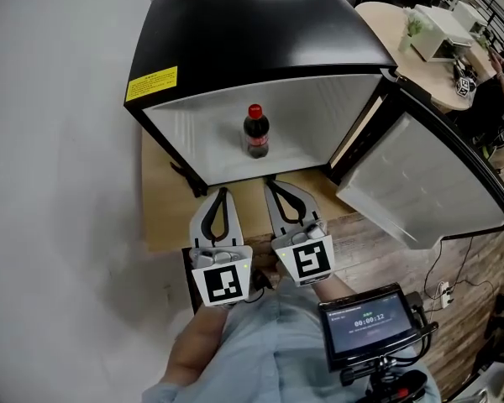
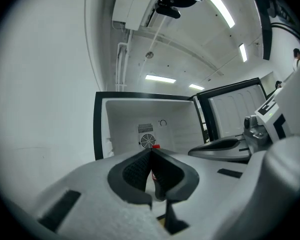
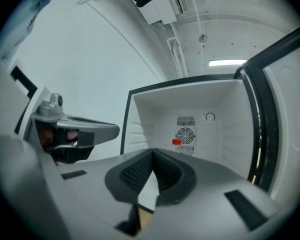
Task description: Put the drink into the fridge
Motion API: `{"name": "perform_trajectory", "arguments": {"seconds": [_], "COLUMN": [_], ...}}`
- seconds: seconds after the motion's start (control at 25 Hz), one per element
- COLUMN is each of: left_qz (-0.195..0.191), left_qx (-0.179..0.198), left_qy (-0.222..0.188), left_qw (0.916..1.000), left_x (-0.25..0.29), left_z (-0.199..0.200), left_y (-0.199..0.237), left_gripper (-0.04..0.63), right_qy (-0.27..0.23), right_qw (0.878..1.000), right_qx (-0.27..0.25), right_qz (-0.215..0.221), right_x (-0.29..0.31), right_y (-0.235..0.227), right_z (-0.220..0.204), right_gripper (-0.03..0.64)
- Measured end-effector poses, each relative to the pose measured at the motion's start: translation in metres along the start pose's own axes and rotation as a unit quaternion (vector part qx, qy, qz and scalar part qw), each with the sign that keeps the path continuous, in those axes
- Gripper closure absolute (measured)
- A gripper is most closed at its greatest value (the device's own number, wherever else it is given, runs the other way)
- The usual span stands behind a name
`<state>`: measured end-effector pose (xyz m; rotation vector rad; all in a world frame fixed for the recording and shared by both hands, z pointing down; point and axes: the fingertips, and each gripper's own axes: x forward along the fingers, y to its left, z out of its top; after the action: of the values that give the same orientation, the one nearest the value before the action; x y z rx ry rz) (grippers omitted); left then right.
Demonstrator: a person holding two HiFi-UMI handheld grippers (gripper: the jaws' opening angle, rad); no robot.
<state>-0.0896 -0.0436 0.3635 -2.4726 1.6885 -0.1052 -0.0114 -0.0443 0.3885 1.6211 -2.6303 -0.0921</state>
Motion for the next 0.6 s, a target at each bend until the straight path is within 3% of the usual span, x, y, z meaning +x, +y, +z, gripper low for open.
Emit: {"name": "perform_trajectory", "arguments": {"seconds": [0.6], "left_qz": [0.003], "left_qx": [-0.006], "left_qy": [-0.003], "left_qw": [1.0], "left_x": [0.0066], "left_z": [0.0039], "left_y": [-0.007], "left_gripper": [0.586], "right_qy": [0.004], "right_qw": [1.0], "right_qx": [-0.002], "right_qz": [0.016], "right_x": [0.0021], "right_y": [-0.0032], "right_z": [0.0017], "right_gripper": [0.612]}}
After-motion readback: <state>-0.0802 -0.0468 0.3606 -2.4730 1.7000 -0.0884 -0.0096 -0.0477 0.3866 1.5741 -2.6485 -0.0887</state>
